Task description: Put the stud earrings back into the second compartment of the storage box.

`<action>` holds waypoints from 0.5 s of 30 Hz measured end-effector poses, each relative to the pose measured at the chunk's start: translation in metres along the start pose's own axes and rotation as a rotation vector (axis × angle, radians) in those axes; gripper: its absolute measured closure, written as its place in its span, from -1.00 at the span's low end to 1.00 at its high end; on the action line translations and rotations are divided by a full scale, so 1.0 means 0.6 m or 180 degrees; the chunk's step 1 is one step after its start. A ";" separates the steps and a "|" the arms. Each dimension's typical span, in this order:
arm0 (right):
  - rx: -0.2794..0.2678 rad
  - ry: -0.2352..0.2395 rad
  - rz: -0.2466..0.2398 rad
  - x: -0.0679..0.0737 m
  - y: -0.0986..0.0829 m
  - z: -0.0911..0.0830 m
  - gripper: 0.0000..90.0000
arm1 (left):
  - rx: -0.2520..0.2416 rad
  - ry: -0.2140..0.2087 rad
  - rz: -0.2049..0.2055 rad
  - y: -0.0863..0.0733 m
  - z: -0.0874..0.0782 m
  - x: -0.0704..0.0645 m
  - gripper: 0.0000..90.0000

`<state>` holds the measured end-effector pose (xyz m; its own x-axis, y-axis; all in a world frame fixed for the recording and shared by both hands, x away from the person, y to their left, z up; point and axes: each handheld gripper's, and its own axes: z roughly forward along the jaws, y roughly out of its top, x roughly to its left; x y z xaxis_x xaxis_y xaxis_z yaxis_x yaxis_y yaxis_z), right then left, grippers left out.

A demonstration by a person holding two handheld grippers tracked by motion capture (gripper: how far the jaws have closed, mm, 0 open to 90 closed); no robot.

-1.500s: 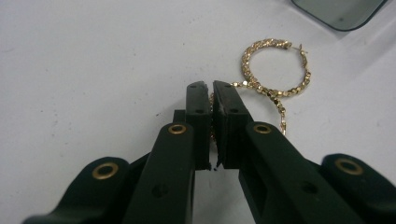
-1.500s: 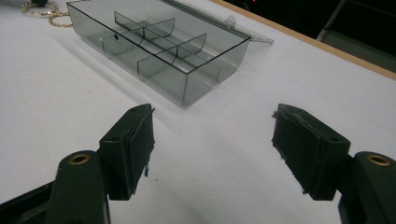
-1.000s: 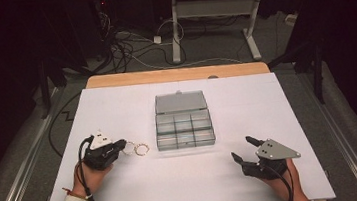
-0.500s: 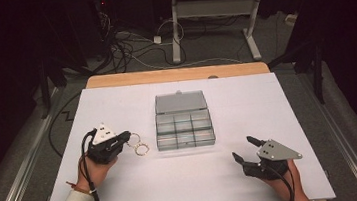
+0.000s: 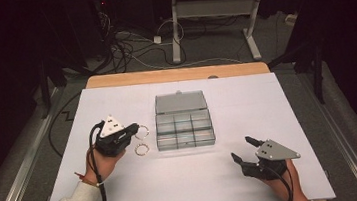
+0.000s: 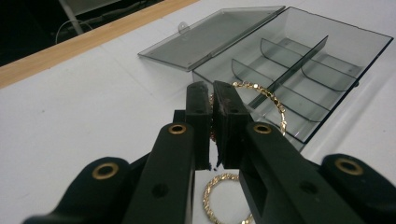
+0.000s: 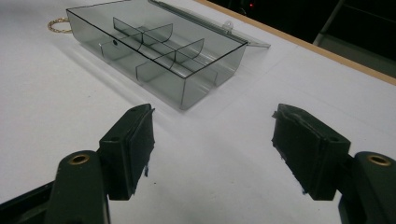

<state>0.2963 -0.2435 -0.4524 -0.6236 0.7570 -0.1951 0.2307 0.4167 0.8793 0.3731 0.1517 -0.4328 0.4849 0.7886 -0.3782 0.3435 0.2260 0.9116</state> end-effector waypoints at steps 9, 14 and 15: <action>0.0015 0.0010 0.0004 0.001 -0.001 0.002 -0.34 | 0.0074 -0.0063 0.0069 0.004 0.042 -0.023 0.86; 0.0018 0.0011 -0.0001 0.000 -0.001 0.003 -0.34 | 0.0116 -0.0053 0.0133 0.005 0.074 -0.034 0.86; 0.0025 0.0008 0.0006 0.000 -0.002 0.003 -0.34 | 0.0125 -0.0042 0.0152 0.004 0.080 -0.035 0.86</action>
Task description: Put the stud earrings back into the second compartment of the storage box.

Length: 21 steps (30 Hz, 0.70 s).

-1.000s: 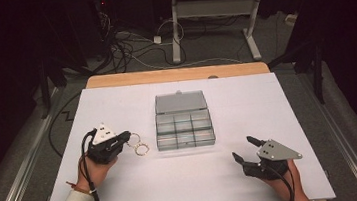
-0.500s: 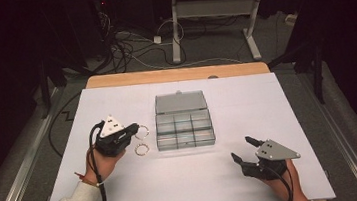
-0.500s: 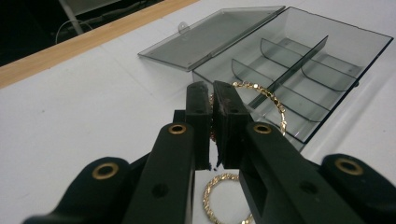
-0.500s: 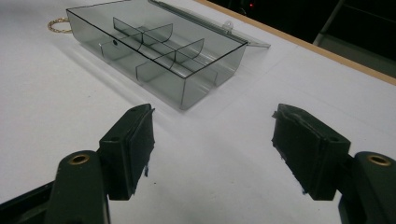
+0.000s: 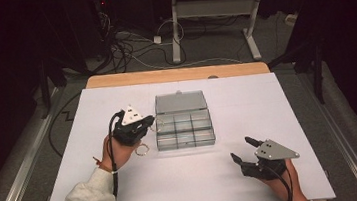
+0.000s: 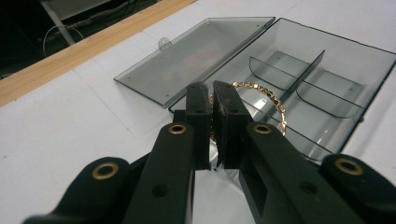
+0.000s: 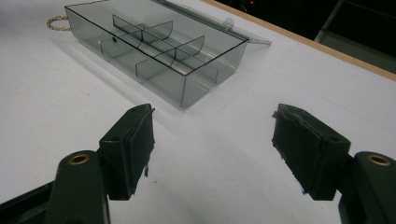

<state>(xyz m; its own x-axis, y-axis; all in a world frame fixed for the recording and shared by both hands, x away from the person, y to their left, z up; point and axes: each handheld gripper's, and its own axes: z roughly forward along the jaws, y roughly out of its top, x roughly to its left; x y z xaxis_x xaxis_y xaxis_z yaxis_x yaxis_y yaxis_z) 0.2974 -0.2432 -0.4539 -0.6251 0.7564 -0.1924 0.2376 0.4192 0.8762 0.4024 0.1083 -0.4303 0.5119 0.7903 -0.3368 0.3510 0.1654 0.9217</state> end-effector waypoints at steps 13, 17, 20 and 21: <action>0.0008 -0.0004 -0.0008 -0.001 -0.002 -0.001 -0.34 | 0.0146 0.0087 0.0114 -0.019 0.062 -0.007 0.85; 0.0010 -0.0002 -0.0011 0.000 -0.002 -0.002 -0.34 | 0.0180 0.0138 0.0131 -0.024 0.072 -0.004 0.85; 0.0019 0.0001 -0.0019 0.000 -0.002 -0.002 -0.34 | 0.0200 0.0167 0.0137 -0.027 0.076 0.000 0.85; 0.0019 0.0004 -0.0019 0.000 -0.002 -0.002 -0.34 | 0.0207 0.0168 0.0117 -0.028 0.077 0.001 0.85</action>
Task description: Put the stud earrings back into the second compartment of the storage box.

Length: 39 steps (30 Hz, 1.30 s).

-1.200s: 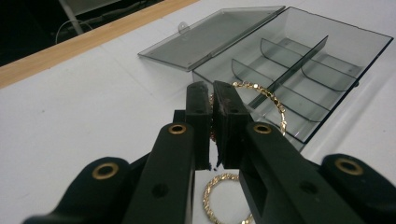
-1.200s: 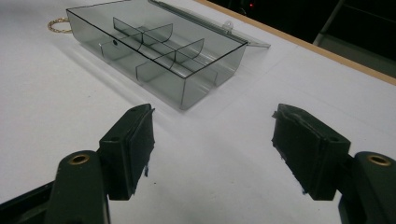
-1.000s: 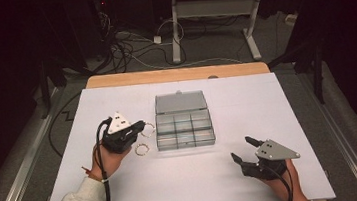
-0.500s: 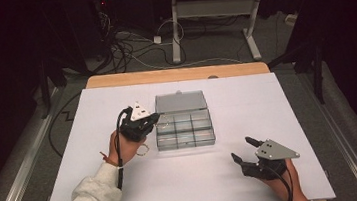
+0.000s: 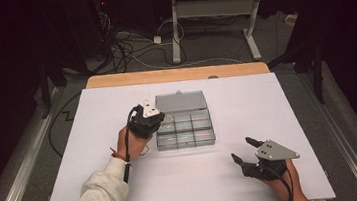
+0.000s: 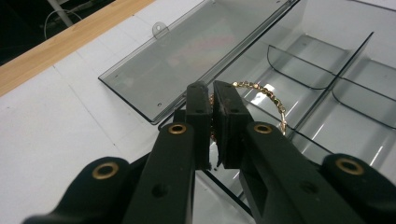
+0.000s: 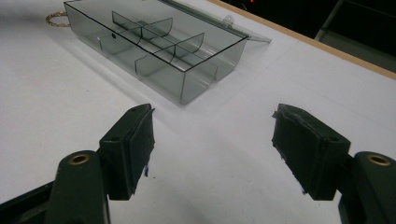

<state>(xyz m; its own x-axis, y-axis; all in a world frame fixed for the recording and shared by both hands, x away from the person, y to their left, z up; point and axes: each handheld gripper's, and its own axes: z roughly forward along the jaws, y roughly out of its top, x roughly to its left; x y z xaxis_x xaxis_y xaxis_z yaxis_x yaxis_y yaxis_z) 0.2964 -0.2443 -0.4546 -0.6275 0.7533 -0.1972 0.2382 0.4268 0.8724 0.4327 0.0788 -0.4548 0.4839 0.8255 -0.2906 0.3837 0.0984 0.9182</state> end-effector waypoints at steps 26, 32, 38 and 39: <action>-0.0002 0.0019 -0.0043 0.005 0.002 -0.002 -0.32 | -0.0112 0.0004 -0.0047 0.011 -0.012 0.003 0.70; 0.0005 0.0020 -0.0051 0.005 0.001 -0.003 -0.32 | -0.0131 -0.0015 0.0042 0.015 -0.040 0.004 0.58; 0.0018 0.0038 -0.0060 0.005 0.001 -0.003 -0.32 | -0.0051 -0.0128 0.0055 0.001 -0.077 0.016 0.31; 0.0020 0.0040 -0.0055 0.005 0.001 -0.003 -0.32 | -0.0041 -0.0117 0.0032 -0.002 -0.082 0.020 0.26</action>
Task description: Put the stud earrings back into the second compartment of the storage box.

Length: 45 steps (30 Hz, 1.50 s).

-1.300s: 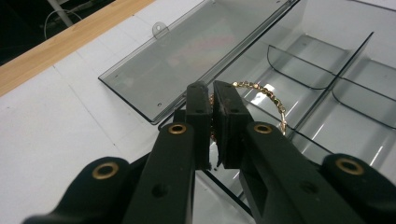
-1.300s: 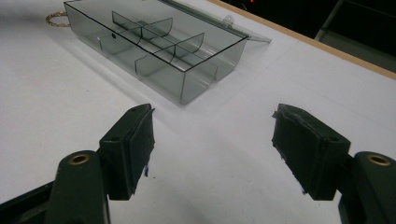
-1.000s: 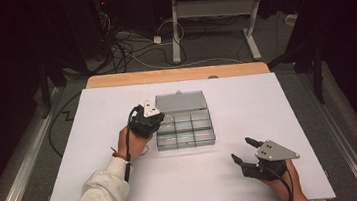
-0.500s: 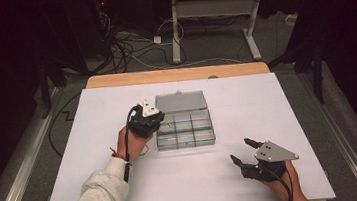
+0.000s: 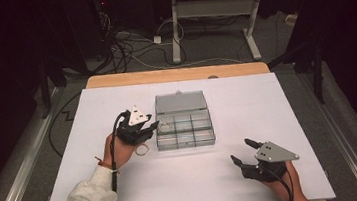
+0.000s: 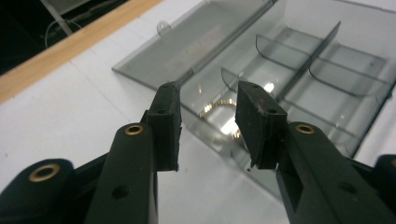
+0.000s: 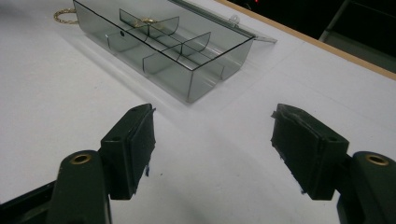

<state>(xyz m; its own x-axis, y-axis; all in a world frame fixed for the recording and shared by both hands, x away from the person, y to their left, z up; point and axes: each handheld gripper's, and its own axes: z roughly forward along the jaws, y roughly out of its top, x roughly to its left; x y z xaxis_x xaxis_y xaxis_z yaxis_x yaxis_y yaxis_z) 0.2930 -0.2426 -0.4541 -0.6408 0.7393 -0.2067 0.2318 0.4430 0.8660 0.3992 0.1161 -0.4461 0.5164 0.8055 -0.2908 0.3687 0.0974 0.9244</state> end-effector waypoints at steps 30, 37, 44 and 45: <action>0.0026 0.0024 -0.0028 0.003 -0.001 -0.002 -0.31 | 0.0564 0.0269 -0.0468 -0.076 -0.046 0.075 0.60; 0.0057 0.0035 -0.0074 0.005 0.001 0.000 -0.30 | 0.0476 0.0415 -0.0147 -0.090 -0.042 0.055 0.84; 0.0056 0.0027 -0.0090 0.005 0.001 -0.003 -0.30 | 0.0448 0.0360 -0.0207 -0.088 -0.044 0.058 0.84; 0.0054 0.0028 -0.0088 0.004 0.001 -0.004 -0.30 | 0.0440 0.0339 -0.0214 -0.087 -0.045 0.057 0.84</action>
<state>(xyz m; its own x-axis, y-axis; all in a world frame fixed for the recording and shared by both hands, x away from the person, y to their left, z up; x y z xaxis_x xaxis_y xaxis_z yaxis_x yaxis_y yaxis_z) 0.2899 -0.2416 -0.4533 -0.6536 0.7222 -0.2263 0.2262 0.4718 0.8522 0.3770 0.1544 -0.4978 0.4049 0.8579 -0.3164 0.5061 0.0779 0.8589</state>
